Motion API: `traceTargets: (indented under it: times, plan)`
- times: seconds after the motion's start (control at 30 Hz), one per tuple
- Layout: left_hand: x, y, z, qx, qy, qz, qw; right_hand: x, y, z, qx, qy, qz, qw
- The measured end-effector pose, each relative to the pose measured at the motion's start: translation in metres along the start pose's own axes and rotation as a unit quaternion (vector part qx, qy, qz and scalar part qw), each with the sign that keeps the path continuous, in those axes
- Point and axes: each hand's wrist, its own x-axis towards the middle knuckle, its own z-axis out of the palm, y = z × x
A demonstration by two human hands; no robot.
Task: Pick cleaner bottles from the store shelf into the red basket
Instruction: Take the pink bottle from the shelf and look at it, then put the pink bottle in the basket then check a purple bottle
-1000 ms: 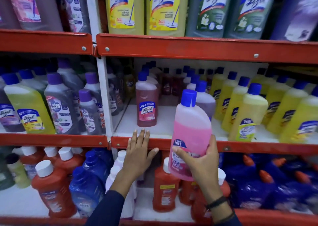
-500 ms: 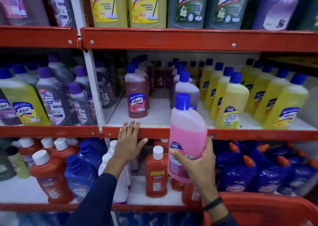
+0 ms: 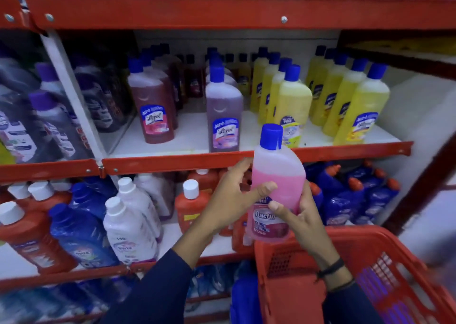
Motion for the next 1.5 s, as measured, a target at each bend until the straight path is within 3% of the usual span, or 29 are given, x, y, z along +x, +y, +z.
traceTargets:
  times: [0.2, 0.43, 0.6, 0.87, 1.23, 1.37, 1.5]
  plan:
    - [-0.014, -0.060, 0.072, 0.032, -0.019, -0.085, 0.996, -0.033, 0.039, -0.079, -0.134, -0.022, 0.079, 0.988]
    - [-0.036, -0.148, 0.144, 0.073, -0.045, -0.217, 0.972, -0.062, 0.129, -0.138, -0.307, -0.047, 0.175, 0.934]
    - [-0.048, -0.204, 0.173, 0.117, -0.068, -0.346, 0.928, -0.076, 0.193, -0.149, -0.330, -0.095, 0.246, 0.906]
    - [-0.051, -0.256, 0.202, 0.161, -0.055, -0.450, 0.877, -0.081, 0.262, -0.160, -0.293, -0.135, 0.292, 0.900]
    - [-0.047, -0.263, 0.196, 0.131, -0.020, -0.488, 0.862, -0.065, 0.263, -0.159, -0.332, -0.193, 0.299, 0.874]
    - [-0.052, -0.230, 0.177, 0.035, 0.038, -0.459, 0.887, -0.064, 0.244, -0.163, -0.349, -0.207, 0.295, 0.865]
    - [-0.050, -0.165, 0.137, -0.035, 0.061, -0.333, 0.940, -0.048, 0.189, -0.151, -0.337, -0.168, 0.271, 0.886]
